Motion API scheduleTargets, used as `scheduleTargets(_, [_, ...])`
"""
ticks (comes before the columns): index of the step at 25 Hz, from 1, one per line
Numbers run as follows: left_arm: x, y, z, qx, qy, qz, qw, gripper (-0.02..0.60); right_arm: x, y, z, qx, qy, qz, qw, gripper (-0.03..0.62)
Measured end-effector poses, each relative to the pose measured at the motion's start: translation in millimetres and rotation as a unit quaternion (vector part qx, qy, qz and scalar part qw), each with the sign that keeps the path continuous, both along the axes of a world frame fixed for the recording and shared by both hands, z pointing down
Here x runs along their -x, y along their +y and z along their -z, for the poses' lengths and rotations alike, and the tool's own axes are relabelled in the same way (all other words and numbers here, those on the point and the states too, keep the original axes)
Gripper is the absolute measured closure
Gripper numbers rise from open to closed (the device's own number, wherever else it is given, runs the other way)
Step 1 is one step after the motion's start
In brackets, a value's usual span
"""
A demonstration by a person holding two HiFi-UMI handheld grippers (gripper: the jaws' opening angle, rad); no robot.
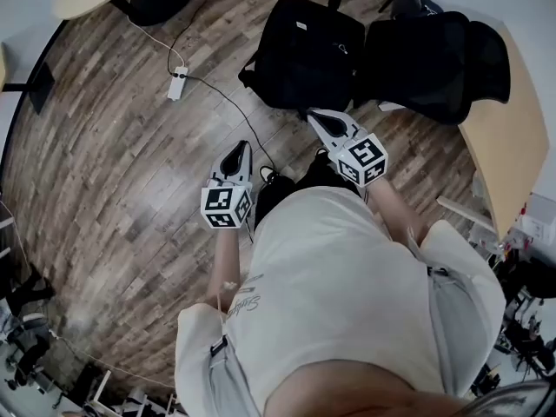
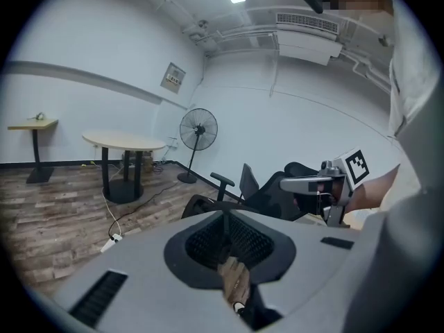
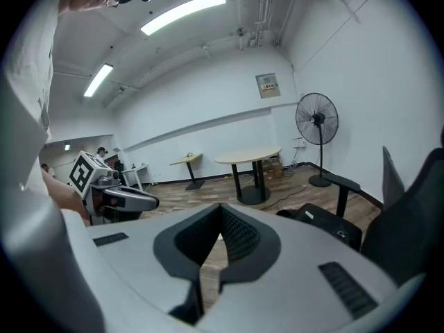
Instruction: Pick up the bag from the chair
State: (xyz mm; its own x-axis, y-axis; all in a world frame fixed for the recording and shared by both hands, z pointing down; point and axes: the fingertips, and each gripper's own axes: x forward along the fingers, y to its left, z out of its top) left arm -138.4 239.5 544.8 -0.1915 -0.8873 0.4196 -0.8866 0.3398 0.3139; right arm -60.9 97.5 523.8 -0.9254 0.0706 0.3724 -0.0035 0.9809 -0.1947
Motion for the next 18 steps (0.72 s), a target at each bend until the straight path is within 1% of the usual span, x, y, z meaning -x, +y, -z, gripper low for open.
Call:
scheduleTargets(4, [8.5, -10.8, -8.5, -0.001, 0.011, -0.041, 0.9991, 0.549, -13.4, -10.2, -6.0, -0.006, 0.021, -0.047, 0.999, 0.599])
scheduleTargets(9, [17.3, -42.8, -17.4, -0.001, 0.025, -0.069, 0.9973, 0.549, -25.8, -32.0, -16.1, 0.0, 0.036, -0.083, 0.996, 0.599])
scheduleTargets(13, [15.4, -73.0, -8.8, -0.002, 0.011, -0.093, 0.9956, 0.549, -30.0, -51.9, -30.4, 0.016, 0.035, -0.101, 0.994, 0.599])
scheduleTargets(18, [22.7, -101.7, 4.8, 0.011, -0.008, -0.113, 0.9935, 0.549, -8.8, -85.1, -40.6, 0.026, 0.023, -0.108, 0.994, 0.599])
